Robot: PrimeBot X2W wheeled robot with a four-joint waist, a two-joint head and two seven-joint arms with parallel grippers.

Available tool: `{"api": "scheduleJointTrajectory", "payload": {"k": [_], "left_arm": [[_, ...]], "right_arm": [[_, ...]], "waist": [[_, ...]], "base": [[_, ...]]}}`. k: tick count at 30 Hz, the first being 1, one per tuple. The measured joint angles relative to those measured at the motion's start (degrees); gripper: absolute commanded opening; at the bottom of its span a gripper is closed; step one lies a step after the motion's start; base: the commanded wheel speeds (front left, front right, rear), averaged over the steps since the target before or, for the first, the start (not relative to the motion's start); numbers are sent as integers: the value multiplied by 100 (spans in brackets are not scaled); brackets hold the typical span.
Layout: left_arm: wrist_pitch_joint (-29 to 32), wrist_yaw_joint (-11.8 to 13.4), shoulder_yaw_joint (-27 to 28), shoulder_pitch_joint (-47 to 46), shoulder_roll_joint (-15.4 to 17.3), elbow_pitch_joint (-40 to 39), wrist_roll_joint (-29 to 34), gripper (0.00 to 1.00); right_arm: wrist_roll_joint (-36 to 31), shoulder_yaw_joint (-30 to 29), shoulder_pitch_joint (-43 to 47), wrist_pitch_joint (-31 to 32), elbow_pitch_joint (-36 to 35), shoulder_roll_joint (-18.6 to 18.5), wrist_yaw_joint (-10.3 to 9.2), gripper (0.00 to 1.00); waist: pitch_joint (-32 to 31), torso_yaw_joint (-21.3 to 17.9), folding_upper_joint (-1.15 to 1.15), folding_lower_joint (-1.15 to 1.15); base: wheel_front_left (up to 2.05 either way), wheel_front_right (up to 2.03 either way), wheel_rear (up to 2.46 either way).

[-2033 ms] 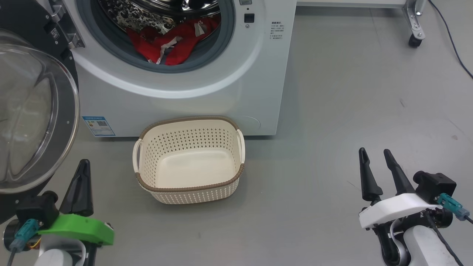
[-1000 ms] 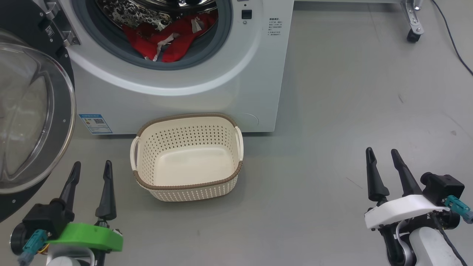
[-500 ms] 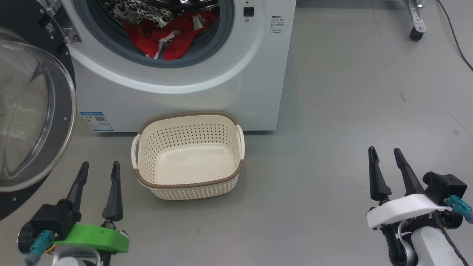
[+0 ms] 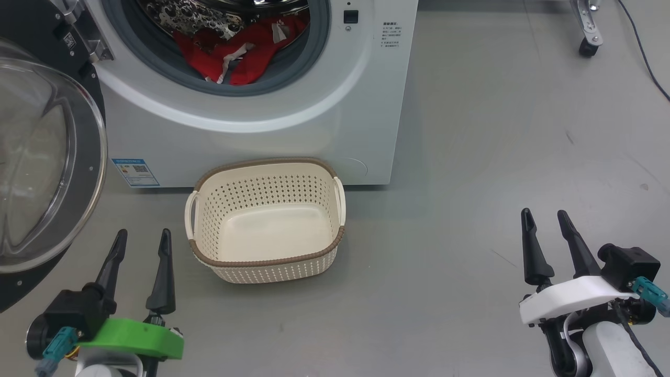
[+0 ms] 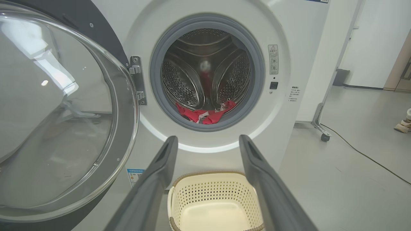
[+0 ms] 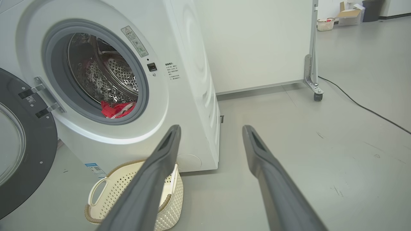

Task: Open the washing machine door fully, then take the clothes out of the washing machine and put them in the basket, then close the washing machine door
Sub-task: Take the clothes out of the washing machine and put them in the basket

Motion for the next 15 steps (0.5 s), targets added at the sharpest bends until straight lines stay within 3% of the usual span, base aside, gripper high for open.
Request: {"api": "scheduleJointTrajectory", "payload": {"k": [15], "left_arm": [[-1,-44,-12,0,0,-60,2,100]], "right_arm": [[-16,8,1,0,-14,-5,0,100]], "waist": [[68,1,0,0]], "base": [[0,0,0]]}}
